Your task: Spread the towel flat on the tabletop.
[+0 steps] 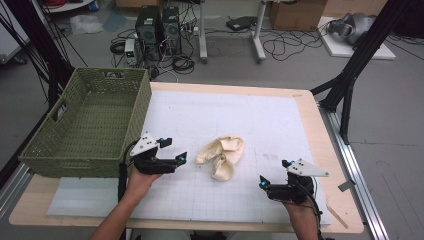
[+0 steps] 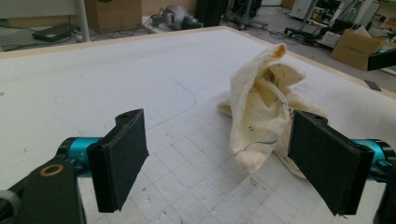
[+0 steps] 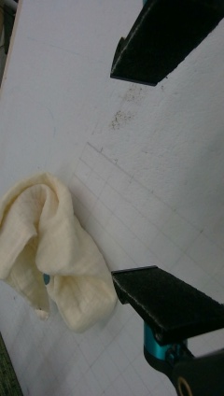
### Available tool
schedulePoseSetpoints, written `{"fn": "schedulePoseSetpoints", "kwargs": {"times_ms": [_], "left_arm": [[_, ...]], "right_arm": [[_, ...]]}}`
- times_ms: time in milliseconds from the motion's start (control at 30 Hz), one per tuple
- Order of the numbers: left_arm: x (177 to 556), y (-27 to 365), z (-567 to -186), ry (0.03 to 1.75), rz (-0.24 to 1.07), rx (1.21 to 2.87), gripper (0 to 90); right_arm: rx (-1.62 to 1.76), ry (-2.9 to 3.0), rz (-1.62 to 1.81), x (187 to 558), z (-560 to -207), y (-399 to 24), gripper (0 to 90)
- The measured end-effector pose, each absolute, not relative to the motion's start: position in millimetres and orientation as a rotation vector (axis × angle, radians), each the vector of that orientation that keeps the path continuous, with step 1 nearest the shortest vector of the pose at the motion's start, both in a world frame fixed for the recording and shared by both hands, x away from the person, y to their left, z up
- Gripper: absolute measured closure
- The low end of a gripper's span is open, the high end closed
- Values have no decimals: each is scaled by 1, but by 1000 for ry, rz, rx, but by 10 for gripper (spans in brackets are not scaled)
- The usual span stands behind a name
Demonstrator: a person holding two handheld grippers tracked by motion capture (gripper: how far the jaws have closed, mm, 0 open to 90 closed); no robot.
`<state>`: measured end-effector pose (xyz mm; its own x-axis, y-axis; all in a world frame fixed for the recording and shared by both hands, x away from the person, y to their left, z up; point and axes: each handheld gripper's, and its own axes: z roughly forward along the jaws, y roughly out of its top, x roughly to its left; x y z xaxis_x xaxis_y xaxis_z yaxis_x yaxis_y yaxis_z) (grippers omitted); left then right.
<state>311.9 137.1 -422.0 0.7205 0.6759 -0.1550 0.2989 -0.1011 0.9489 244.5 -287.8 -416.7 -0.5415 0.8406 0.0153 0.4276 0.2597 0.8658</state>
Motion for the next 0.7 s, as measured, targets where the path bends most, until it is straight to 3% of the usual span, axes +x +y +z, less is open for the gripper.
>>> {"fn": "schedulePoseSetpoints", "kwargs": {"times_ms": [333,600,700], "left_arm": [[321,122,-420,776,350,1740,280],[343,75,-427,762,330,1902,393],[344,68,-432,752,332,1950,581]], "right_arm": [[1155,2088,1217,244,-416,-289,38],[1139,2089,1222,243,-415,-287,38],[1146,2089,1220,243,-415,-287,38]]}}
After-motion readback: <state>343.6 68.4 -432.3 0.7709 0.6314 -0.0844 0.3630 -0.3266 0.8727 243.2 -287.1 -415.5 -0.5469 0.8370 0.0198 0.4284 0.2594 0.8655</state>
